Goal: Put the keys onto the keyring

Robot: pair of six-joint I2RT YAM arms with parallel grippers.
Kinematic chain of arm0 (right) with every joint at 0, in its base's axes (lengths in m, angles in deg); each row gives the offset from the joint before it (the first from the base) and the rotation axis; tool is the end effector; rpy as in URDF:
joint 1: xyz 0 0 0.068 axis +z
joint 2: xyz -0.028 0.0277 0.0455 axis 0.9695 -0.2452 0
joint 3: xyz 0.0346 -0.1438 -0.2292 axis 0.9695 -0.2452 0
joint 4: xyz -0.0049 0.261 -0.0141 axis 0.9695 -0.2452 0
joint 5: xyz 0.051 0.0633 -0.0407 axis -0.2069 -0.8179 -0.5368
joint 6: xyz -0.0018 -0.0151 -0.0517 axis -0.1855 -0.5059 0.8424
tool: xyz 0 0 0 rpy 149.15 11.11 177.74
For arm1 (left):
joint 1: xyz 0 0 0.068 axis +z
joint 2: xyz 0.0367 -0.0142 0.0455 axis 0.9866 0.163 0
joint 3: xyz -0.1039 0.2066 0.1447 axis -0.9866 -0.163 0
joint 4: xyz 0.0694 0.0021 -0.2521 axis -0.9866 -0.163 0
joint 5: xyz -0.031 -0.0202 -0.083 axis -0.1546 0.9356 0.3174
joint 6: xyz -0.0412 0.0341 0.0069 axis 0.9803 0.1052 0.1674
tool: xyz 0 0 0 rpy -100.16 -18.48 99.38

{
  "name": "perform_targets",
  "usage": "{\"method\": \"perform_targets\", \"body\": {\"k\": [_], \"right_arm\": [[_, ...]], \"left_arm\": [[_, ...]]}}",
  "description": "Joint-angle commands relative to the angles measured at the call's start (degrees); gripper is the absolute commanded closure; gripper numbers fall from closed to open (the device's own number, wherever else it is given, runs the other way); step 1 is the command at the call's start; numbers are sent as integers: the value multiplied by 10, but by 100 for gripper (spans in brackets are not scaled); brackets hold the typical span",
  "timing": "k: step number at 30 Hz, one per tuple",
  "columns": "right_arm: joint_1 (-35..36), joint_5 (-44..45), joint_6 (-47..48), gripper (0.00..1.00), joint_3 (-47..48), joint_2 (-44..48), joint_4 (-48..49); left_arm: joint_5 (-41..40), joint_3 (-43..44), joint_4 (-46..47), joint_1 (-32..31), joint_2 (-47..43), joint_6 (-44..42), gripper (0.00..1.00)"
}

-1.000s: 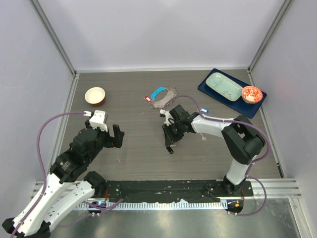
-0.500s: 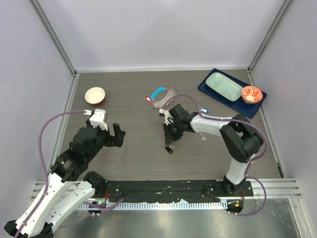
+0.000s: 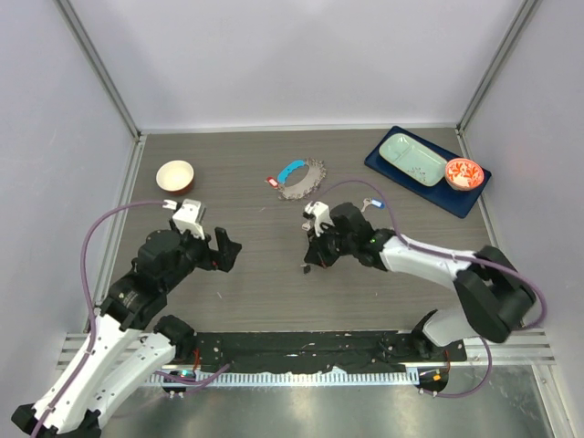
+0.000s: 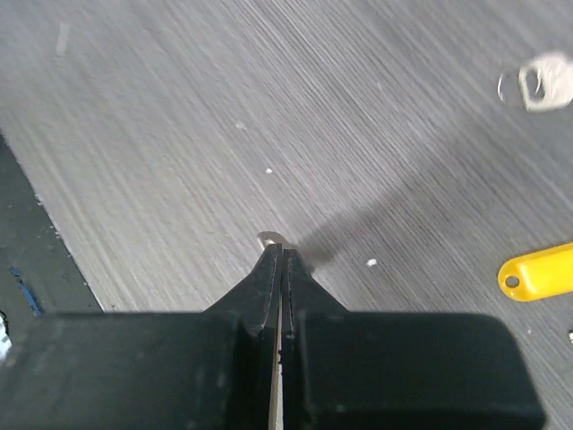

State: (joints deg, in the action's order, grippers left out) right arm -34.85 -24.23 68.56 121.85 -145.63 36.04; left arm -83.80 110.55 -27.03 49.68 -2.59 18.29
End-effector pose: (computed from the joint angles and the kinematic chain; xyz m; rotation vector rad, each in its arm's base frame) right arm 0.2173 0.2055 0.1860 -0.9210 2.2687 0.8126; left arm 0.1062 -0.0608 0.3139 0.1741 1.9861 -0.4929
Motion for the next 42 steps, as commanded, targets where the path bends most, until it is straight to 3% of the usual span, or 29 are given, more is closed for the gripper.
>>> {"method": "perform_targets", "body": {"k": [1,11,21,31,33,37,42], "right_arm": [[16,16,26,99,-65,102,173],[26,48,23,99,-219,277,438],[26,52,-26,99,-274,296,645],[26,35,-84,99,-296,289,755],[26,26,-94,99,-298,288,772],[26,15,-103,99,-298,281,785],[26,10,-102,99,-299,281,785]], "left_arm": [[83,-10,68,4,19,25,9],[230,-37,262,1,81,81,12],[266,-62,453,-47,172,35,15],[376,-69,580,-68,232,18,41],[391,-65,589,-73,245,18,44],[408,-57,603,-79,266,18,60],[424,-50,620,-89,281,19,68]]}}
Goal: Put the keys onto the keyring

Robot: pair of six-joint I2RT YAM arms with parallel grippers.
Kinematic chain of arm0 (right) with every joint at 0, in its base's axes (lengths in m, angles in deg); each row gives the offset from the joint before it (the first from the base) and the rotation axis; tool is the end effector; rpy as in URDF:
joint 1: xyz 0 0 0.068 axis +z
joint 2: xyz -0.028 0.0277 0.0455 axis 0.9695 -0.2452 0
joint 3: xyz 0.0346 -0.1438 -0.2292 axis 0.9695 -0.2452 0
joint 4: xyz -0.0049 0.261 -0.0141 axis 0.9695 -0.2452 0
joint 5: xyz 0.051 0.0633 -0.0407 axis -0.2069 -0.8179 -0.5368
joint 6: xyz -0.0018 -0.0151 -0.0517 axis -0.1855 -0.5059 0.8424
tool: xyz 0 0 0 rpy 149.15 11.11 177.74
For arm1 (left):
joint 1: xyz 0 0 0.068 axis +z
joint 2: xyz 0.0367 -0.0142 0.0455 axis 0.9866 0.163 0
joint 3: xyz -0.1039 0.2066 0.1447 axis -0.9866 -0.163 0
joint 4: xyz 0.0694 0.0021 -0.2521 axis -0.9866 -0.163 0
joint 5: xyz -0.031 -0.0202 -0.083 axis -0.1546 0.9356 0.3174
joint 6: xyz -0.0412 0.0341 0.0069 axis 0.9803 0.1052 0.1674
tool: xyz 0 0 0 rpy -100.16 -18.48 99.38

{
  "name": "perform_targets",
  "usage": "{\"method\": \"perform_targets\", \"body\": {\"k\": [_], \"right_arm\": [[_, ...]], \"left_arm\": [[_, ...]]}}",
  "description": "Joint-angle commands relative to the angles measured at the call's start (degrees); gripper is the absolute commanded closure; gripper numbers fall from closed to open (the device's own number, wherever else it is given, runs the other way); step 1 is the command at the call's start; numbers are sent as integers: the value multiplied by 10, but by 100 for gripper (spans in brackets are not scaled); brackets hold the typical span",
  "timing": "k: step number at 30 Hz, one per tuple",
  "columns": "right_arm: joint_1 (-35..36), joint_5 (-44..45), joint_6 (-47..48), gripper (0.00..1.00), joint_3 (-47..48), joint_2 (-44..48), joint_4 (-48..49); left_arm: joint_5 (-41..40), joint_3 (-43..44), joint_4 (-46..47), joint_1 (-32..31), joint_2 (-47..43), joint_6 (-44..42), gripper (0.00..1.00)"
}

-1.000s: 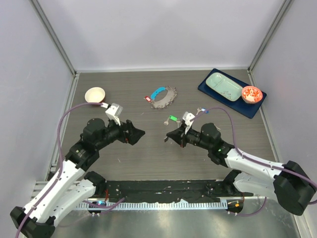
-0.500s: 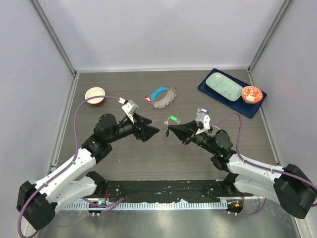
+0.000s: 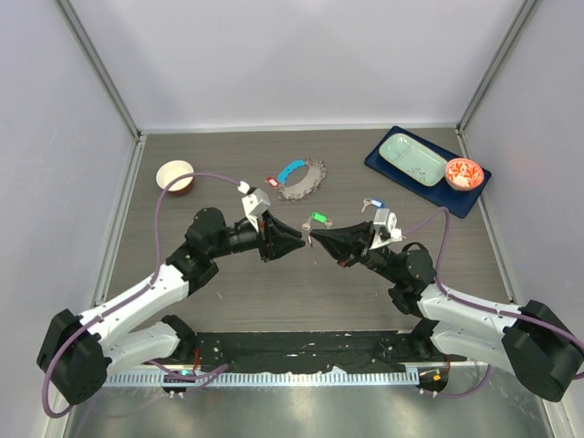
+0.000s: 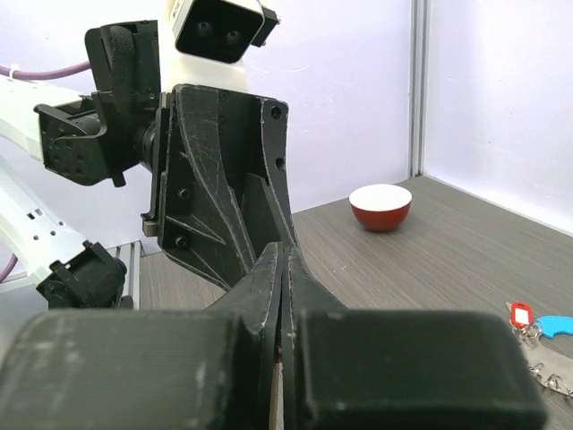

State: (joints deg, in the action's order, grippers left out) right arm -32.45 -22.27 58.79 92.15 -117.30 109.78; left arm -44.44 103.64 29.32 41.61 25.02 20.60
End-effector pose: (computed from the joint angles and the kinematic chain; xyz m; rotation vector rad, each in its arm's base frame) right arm 0.1332 0.1417 0.2642 -0.5855 1.0391 1.0891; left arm 0.1681 -0.1628 0.2963 0.7816 1.5504 -1.2731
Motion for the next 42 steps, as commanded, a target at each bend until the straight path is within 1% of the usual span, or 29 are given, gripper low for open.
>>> {"method": "perform_targets", "body": {"k": [1,7,10,12,14,23,26,29,30,31,35,37,38,39,40,41,42], "right_arm": [[2,-11,-5,99,-3,-2,48],[2,-13,-4,99,-5,-5,50],[2,-15,-5,99,-5,-6,50],[2,-17,-5,99,-6,-6,51],[2,-18,-5,99,-6,-6,51],[2,-24,-8,99,-5,-8,52],[2,-26,-7,99,-5,-11,52],[2,-28,-11,99,-5,-11,55],[2,-27,-11,99,-5,-12,55],[2,-27,-13,99,-5,-12,55],[2,-24,-19,99,-8,-10,44],[2,-20,-25,93,-7,2,29],[2,-21,-27,90,-4,7,-3],[2,-19,-27,83,3,16,-24],[2,-18,-27,79,7,33,-47],[2,-15,-26,75,12,44,-91],[2,-8,-23,67,15,53,-112]], "left_arm": [[35,19,58,-9,6,-4,69],[40,20,69,-18,12,-2,73],[40,18,77,-19,13,0,72],[38,16,85,-20,12,3,68],[30,13,88,-19,9,3,68],[35,14,108,-19,23,12,73],[40,15,114,-20,28,15,77],[46,18,118,-20,32,17,87],[47,18,118,-20,33,17,96],[47,17,118,-20,33,17,100],[42,13,99,-20,19,3,100],[39,14,79,-20,10,-15,100],[35,18,54,-20,0,-24,100],[34,19,41,-20,-6,-39,100],[32,20,28,-20,-11,-47,100],[31,21,7,-20,-20,-53,100],[28,21,-3,-20,-25,-58,100]]}}
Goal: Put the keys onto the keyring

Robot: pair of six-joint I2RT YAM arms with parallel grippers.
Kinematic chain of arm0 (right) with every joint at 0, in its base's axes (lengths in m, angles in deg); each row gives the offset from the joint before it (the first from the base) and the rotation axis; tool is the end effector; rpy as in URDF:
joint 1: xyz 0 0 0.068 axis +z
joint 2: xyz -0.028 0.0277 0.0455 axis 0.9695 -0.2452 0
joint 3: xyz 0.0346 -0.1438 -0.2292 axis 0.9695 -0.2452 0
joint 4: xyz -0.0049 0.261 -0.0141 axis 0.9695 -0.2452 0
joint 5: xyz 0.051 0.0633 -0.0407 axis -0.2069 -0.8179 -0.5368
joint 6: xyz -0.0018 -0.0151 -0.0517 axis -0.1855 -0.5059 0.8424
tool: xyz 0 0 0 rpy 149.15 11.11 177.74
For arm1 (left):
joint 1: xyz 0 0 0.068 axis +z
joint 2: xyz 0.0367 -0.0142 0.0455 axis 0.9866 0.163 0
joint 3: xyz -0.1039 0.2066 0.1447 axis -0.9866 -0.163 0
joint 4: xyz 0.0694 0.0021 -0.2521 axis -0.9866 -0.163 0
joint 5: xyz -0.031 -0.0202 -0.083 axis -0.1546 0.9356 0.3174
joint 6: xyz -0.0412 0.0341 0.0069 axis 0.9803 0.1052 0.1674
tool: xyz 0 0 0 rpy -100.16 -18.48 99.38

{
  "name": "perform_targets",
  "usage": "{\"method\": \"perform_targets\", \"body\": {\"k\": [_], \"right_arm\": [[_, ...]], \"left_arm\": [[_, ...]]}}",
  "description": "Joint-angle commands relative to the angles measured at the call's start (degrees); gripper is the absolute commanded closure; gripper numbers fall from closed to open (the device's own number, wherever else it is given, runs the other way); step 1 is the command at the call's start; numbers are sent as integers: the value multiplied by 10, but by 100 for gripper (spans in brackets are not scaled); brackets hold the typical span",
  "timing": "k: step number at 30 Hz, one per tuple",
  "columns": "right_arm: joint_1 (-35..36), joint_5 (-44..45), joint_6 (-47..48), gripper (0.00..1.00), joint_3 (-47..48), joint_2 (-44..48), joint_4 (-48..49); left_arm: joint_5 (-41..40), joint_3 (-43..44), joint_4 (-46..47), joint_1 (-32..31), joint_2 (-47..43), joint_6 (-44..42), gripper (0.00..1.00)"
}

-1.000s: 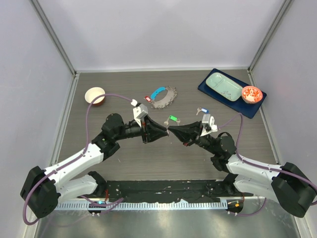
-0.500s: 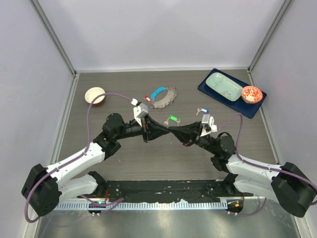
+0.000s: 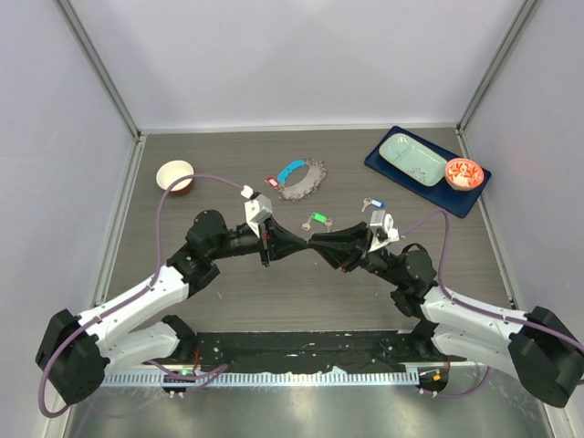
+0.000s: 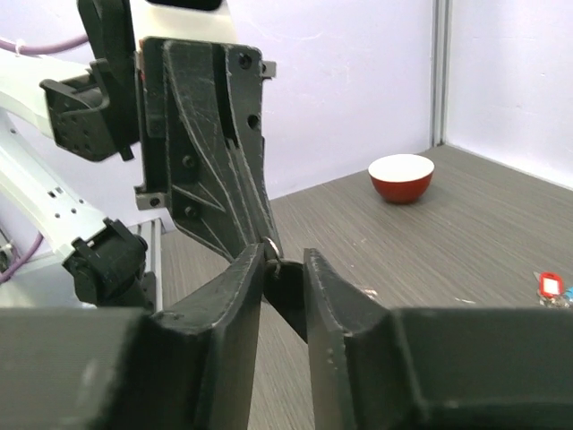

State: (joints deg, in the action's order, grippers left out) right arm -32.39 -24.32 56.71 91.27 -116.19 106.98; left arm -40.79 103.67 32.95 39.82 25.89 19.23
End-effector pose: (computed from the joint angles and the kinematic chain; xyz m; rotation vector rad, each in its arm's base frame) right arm 0.1307 0.1413 0.2577 -0.6103 1.0919 1.1384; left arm 0.1628 -0.1702 0.2997 0.8788 1.4606 -1.3227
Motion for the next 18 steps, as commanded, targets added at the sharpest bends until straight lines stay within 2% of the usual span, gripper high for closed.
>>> {"method": "perform_targets", "body": {"k": [1,4,7,10,18], "right_arm": [[2,19,0,64,30,52,-102],[1,21,27,61,55,93,-229],[-1,6,57,61,73,114,-297],[-1,-36,84,61,87,121,-332],[-1,-110,115,64,106,86,-349]], "left_arm": [[-9,22,-49,-2,-37,-55,100],[-13,25,-84,-2,-46,-70,100],[0,34,-125,-2,-46,-91,100],[15,42,-158,-2,-45,-101,100],[64,51,-160,-2,-33,-103,100]]}}
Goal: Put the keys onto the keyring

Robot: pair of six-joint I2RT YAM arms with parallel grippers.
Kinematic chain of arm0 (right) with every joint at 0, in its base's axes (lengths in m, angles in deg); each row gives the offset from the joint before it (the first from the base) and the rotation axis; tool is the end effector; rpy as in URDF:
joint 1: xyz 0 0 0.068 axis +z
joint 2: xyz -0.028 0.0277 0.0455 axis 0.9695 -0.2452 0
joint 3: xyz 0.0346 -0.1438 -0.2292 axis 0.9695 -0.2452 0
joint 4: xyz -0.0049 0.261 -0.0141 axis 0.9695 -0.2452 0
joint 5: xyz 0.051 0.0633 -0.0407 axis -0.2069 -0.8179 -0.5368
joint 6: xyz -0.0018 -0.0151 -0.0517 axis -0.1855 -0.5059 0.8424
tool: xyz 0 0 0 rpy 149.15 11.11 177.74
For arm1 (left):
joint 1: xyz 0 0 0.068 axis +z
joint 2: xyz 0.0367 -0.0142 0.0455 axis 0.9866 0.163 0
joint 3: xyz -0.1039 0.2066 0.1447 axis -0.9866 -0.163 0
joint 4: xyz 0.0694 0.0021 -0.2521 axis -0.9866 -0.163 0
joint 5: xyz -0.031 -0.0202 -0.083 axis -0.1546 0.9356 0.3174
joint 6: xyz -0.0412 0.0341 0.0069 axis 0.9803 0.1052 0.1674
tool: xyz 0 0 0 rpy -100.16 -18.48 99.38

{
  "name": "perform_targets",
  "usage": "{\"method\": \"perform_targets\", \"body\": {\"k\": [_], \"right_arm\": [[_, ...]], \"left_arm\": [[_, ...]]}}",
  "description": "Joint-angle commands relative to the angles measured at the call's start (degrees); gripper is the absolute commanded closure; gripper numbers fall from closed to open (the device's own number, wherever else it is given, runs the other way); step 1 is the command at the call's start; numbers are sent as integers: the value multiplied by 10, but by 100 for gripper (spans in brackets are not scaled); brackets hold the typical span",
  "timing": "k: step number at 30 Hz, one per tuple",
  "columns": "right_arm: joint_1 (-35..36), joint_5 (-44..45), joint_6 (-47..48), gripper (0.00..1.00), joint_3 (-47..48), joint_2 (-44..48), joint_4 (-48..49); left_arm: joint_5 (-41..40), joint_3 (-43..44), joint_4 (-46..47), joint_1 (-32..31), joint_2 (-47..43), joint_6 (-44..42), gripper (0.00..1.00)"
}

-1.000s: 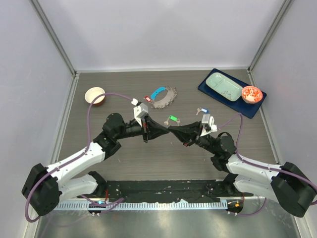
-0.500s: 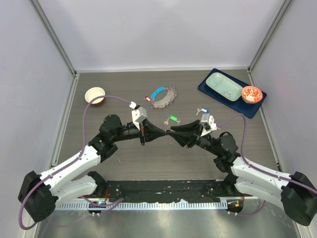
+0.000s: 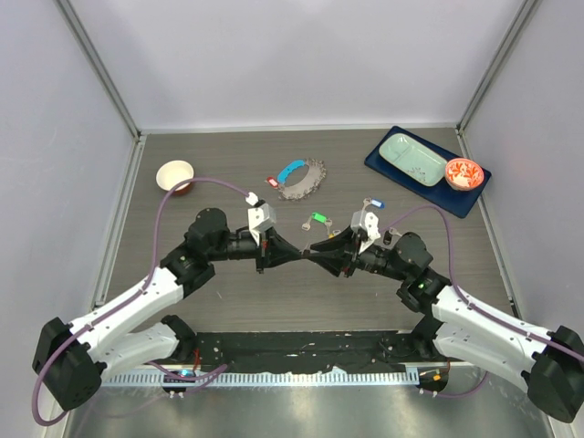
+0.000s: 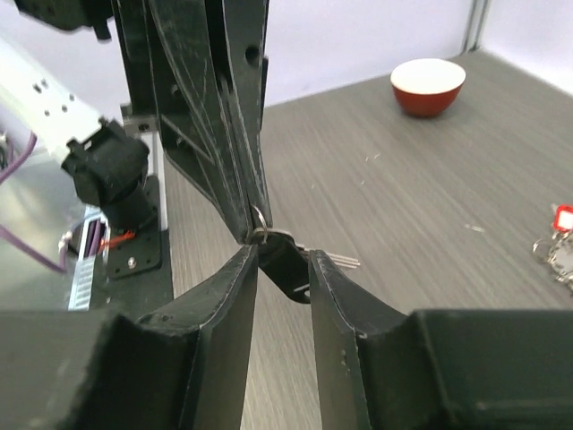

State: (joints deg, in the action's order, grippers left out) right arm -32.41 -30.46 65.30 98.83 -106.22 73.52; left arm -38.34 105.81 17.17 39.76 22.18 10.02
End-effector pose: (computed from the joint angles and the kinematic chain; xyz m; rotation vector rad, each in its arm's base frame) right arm 0.1260 0.1416 0.2727 -0.8347 1.2824 1.0734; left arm 0.1521 -0.1628 0.2985 1.0229 1.5310 -1.2540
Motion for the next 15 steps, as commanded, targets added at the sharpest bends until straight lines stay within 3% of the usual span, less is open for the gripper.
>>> {"method": "perform_targets", "body": {"k": [1,15], "right_arm": [[-1,-52,32,64,31,-14,-15],[-1,-86,44,69,35,-15,-14]], "left_arm": [[46,30,-3,-1,7,-11,100],[56,45,-28,-1,29,-18,100]]}}
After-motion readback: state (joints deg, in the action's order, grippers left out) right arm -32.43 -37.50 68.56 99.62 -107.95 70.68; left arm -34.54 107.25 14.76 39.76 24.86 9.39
